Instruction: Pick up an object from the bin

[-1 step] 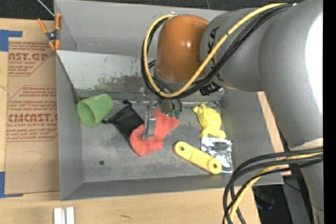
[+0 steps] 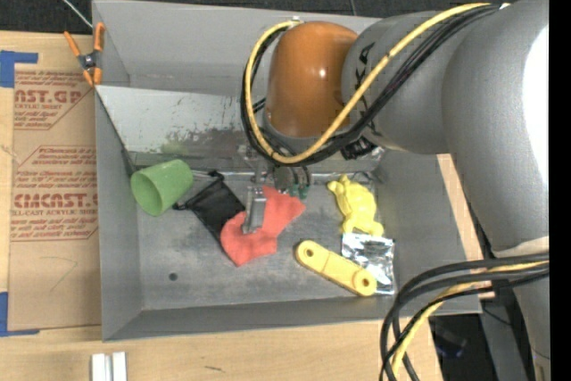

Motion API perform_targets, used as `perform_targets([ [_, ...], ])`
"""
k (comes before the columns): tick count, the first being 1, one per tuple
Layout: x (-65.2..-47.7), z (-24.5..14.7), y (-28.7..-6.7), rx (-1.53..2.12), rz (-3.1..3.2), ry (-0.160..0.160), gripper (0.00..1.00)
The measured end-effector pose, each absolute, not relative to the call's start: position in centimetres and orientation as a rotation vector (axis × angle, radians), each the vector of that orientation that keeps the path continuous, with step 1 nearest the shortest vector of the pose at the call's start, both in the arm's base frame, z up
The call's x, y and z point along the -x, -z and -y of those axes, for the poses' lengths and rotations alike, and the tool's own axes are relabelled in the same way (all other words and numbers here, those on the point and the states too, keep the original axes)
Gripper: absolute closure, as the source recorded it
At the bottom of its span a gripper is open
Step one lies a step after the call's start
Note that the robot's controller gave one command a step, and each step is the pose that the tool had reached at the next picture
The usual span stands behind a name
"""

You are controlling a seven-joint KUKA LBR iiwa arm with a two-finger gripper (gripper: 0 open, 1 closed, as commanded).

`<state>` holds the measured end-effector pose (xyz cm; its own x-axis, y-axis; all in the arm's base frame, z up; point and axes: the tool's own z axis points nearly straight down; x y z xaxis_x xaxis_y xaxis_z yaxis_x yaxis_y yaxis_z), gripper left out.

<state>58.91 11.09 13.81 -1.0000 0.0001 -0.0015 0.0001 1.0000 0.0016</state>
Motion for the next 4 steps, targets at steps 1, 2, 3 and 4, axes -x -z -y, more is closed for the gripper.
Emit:
perform_targets([
  [1,-58.3,-13.0,-7.0,-0.384,-3.123,-0.002,0.0],
  [2,-57.9,-7.4,-7.0,0.046,-3.137,-0.003,0.0],
  [3,-58.3,-13.2,-7.0,-0.381,-3.122,-0.007,0.0],
  [4,-56.9,-1.5,-7.0,0.481,-3.099,0.002,0.0],
])
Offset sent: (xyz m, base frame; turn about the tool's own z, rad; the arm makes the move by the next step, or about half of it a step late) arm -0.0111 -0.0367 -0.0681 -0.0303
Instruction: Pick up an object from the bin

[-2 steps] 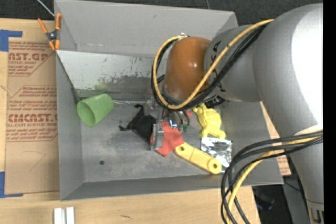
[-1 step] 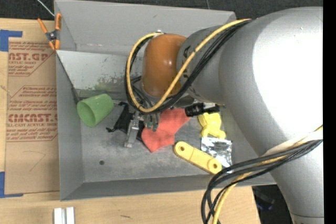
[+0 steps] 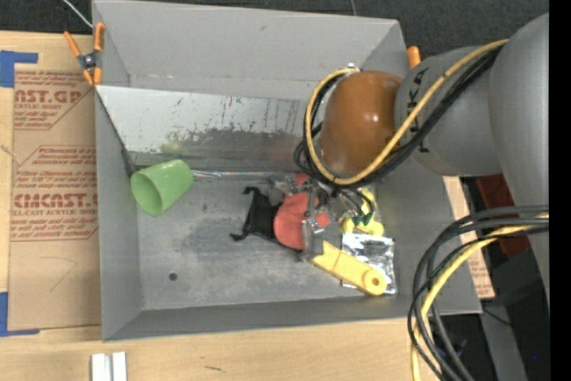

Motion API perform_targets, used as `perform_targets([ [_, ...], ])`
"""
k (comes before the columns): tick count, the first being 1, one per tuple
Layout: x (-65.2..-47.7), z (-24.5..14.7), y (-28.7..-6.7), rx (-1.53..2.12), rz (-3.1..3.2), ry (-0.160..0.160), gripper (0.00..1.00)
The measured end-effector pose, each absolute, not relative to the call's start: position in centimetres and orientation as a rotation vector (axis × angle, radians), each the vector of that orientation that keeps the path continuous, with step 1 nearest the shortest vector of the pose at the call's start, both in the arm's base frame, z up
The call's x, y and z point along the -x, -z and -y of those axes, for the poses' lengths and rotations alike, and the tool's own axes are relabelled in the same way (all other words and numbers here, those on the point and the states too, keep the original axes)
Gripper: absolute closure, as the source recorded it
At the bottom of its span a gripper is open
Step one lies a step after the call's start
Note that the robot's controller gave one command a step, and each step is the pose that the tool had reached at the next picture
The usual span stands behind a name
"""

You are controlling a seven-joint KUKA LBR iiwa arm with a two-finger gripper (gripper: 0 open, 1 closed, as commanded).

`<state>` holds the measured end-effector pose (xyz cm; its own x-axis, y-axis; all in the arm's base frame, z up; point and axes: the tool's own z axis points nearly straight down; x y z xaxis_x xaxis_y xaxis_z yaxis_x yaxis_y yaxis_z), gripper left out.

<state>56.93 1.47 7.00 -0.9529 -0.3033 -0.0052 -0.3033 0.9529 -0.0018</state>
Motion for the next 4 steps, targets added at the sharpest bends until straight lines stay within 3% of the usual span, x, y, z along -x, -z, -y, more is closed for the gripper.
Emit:
perform_targets([
  [1,-58.32,-13.63,-7.0,-0.373,-3.121,-0.013,1.0],
  [4,-58.27,-13.41,-7.35,-0.376,-3.122,-0.01,1.0],
])
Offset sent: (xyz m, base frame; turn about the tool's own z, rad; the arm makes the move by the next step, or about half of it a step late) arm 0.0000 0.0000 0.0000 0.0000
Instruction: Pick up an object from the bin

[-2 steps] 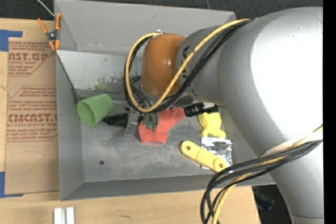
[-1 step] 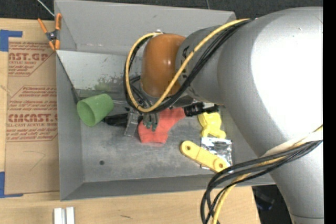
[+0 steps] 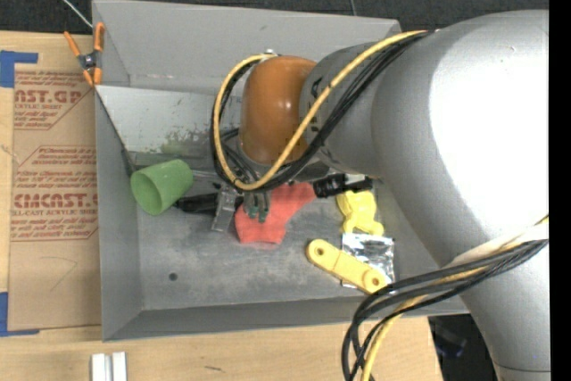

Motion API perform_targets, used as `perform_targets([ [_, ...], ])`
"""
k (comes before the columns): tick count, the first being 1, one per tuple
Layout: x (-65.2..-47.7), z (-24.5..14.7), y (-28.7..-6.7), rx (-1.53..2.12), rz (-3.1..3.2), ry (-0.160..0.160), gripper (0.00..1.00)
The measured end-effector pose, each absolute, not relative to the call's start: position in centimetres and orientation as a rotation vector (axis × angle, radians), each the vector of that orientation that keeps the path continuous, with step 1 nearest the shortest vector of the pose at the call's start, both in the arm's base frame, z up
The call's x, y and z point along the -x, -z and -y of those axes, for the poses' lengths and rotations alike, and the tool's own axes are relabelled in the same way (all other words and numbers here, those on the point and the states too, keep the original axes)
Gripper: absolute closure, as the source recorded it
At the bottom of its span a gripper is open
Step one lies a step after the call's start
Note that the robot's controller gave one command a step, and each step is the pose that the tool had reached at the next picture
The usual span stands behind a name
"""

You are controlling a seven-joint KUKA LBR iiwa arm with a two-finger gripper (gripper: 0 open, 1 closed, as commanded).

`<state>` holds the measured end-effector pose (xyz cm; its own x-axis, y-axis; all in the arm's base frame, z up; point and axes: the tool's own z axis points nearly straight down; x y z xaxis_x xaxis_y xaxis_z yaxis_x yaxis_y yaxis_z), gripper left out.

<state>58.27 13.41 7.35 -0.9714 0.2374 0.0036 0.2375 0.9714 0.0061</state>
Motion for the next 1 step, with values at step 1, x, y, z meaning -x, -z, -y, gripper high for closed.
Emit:
perform_targets([
  [1,-58.25,-13.39,-8.14,0.376,3.115,0.01,1.0],
])
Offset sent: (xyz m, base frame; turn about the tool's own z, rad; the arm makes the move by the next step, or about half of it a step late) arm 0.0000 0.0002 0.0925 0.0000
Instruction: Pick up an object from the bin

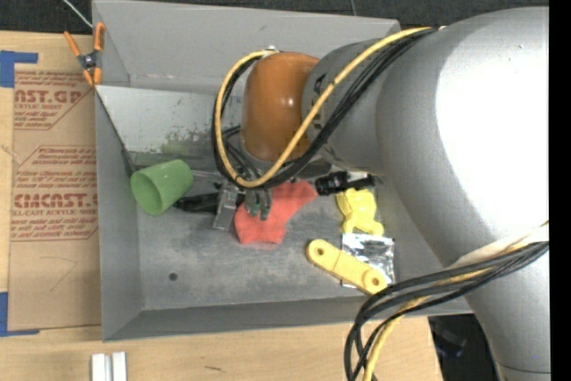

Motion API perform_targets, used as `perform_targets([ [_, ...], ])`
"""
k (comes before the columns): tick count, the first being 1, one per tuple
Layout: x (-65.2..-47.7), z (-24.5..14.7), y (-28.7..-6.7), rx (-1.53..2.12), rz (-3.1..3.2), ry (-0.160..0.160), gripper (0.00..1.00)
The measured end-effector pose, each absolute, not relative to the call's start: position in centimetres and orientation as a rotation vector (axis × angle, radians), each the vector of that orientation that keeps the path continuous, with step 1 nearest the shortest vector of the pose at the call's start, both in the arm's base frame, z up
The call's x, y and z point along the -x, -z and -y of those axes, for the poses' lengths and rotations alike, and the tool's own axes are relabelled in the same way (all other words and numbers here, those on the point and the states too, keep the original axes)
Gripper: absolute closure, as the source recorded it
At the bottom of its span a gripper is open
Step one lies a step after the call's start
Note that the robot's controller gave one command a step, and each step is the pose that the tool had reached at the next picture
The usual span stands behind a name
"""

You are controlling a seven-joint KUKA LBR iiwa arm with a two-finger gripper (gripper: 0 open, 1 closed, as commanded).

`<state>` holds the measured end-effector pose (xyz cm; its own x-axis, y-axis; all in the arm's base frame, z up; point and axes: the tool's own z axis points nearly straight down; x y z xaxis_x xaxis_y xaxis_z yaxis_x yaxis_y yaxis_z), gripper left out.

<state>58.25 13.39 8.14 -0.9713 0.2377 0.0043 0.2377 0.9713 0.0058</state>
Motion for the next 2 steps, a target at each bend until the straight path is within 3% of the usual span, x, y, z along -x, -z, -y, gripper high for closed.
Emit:
perform_targets([
  [2,-58.1,-13.4,-11.3,0.375,3.109,0.006,1.0],
])
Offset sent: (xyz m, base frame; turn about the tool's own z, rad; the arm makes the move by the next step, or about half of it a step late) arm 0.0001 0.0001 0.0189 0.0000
